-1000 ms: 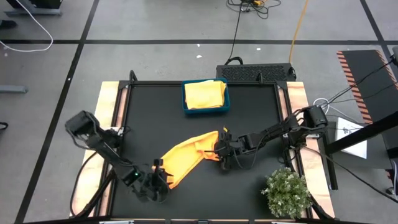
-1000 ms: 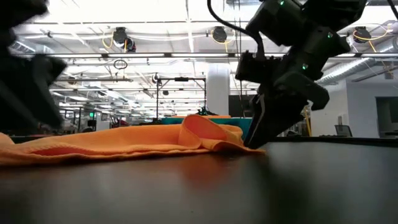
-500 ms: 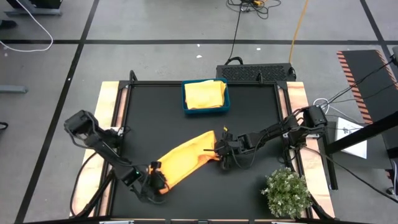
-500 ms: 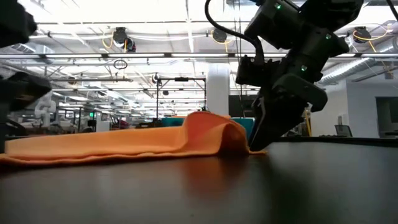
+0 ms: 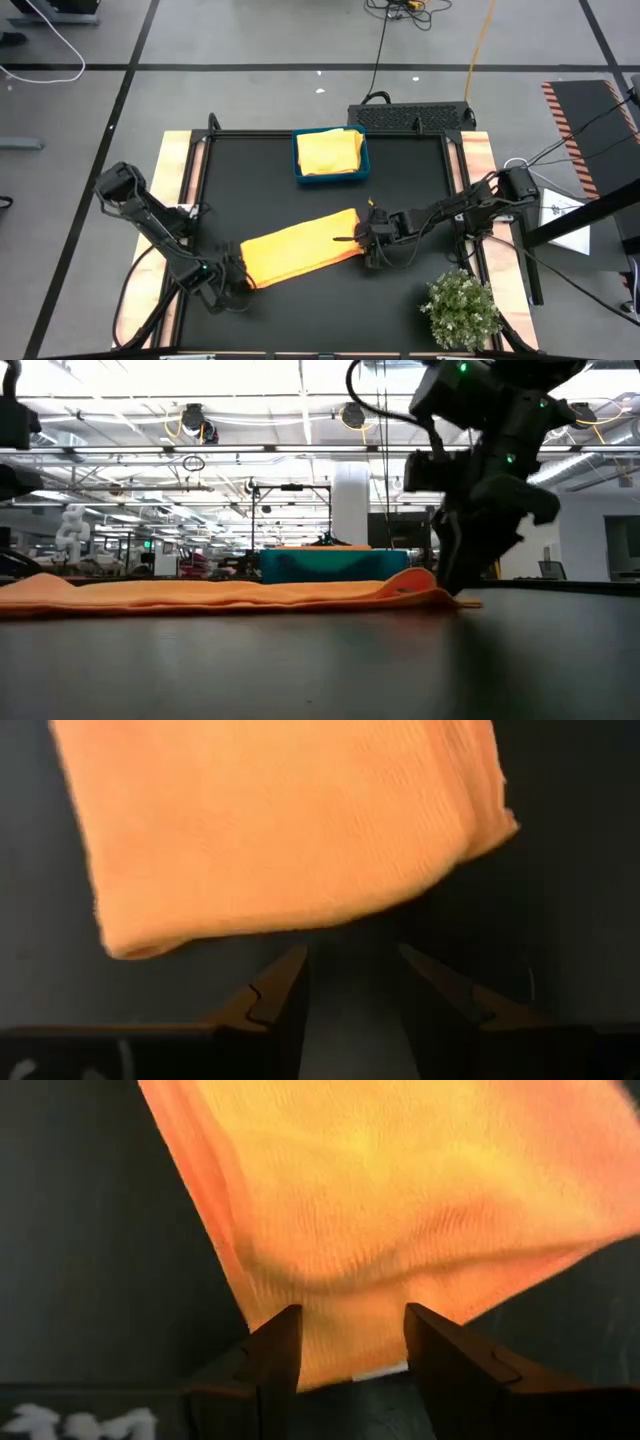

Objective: Fold microfiber towels
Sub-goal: Fold the folded orange microfiber towel

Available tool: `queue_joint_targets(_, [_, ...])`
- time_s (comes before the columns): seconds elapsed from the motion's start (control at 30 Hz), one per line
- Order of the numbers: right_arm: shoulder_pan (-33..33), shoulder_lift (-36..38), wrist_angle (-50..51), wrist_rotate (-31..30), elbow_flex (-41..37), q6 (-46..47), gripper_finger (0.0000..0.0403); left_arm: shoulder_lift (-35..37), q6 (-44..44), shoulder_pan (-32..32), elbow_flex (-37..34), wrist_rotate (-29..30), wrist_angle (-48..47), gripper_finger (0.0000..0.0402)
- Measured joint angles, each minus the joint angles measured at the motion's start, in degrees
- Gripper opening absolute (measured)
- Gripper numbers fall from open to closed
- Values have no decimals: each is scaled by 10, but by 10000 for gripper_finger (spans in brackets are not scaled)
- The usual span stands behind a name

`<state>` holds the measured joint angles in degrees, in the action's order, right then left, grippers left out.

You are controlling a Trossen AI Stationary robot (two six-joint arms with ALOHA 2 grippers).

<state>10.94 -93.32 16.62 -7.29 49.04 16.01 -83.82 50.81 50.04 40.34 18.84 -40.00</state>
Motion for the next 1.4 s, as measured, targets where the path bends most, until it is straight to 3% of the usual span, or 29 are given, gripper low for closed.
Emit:
queue_joint_targets(0.23, [13, 28, -20, -5, 1, -9, 169, 4, -34, 1, 0, 55, 74, 145])
queue_joint_targets(0.43, [41, 12, -89, -50, 2, -41, 169, 4, -97, 1, 1, 111, 176, 145])
queue_joint_targets(0.6, [74, -25, -117, -122, 2, -76, 178, 4, -109, 1, 1, 140, 199, 145])
queue_joint_targets(0.8, [87, -52, -120, -210, 2, -64, 210, -12, -100, 1, 1, 147, 210, 145])
queue_joint_targets(1.4, [87, -25, -33, -246, 2, 6, 188, -82, -91, 1, 1, 114, 252, 145])
